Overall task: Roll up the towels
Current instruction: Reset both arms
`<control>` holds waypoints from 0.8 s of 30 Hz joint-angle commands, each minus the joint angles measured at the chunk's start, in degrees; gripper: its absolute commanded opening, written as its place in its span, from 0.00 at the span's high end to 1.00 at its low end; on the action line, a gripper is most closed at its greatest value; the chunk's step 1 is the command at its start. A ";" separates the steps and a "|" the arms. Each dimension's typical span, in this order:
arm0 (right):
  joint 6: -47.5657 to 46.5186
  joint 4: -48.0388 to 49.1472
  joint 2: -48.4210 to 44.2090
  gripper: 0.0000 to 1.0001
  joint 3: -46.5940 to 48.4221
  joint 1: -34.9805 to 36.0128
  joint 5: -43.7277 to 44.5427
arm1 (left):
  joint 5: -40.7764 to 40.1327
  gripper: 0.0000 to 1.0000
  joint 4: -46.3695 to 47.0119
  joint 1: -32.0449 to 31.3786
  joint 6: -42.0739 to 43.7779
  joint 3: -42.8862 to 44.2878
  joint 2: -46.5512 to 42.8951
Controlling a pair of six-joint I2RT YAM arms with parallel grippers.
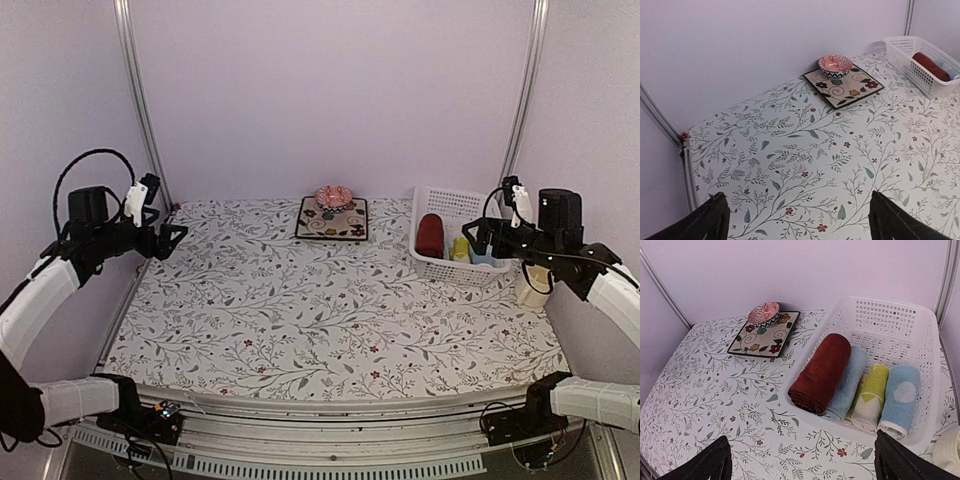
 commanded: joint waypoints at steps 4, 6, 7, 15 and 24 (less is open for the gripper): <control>-2.95 7.03 -8.55 0.01 -7.71 8.85 3.84 | -5.40 0.03 7.41 0.68 6.26 -17.39 -25.34; -3.03 6.95 -9.16 0.01 -8.11 11.78 5.19 | -4.19 0.03 7.20 0.68 6.51 -21.27 -31.75; -3.04 6.87 -9.31 0.01 -8.06 12.83 5.50 | -4.02 0.03 7.37 0.68 5.44 -22.61 -34.22; -2.98 13.92 -11.29 0.01 -15.36 15.36 4.95 | -1.84 0.03 3.29 1.16 4.30 -22.48 -34.16; -3.88 16.44 -17.76 0.01 -19.69 16.25 4.49 | -1.90 0.03 3.55 1.18 4.30 -23.15 -34.57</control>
